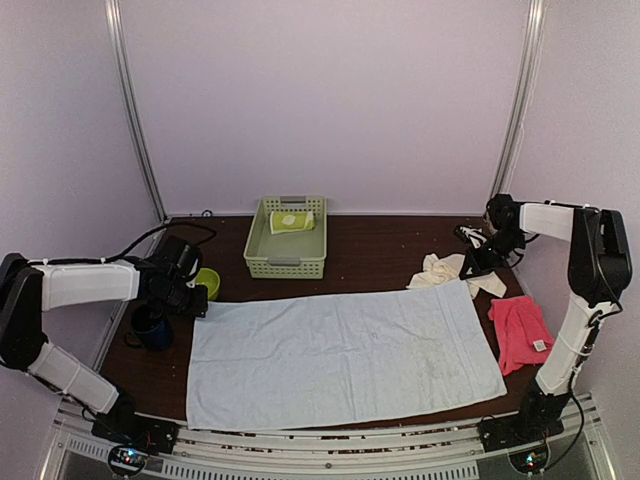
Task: Roll the towels
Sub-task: Pick up the towel from the center of the board.
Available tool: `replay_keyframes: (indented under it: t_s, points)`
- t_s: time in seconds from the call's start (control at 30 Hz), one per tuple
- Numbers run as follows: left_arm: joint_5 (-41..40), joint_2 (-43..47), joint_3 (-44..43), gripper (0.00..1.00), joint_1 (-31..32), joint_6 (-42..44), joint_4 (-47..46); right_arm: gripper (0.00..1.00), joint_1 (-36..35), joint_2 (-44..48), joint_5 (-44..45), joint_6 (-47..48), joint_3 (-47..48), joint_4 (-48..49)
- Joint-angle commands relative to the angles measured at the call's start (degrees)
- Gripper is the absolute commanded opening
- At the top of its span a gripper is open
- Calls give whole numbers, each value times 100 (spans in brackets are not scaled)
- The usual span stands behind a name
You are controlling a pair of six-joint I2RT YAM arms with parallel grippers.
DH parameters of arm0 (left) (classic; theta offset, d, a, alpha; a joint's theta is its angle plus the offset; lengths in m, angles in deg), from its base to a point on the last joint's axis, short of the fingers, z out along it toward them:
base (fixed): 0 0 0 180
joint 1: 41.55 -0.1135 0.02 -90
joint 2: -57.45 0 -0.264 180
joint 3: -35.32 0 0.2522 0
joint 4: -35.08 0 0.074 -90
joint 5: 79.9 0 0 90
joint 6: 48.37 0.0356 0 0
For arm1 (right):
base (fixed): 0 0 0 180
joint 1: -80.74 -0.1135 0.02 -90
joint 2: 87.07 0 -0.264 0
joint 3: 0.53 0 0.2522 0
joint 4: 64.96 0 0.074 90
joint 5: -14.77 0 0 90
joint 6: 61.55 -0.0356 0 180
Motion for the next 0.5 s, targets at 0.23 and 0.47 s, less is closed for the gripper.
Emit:
replay_keyframes:
  t_s: [0.23,0.47]
  points:
    - [77,-302,127,28,-39,138,-836,0,-42,-12,-140,-48,-67,128]
    - [97,-349,48,2,-43,249,-952,0,-35,-27,-42,-71,-37,221]
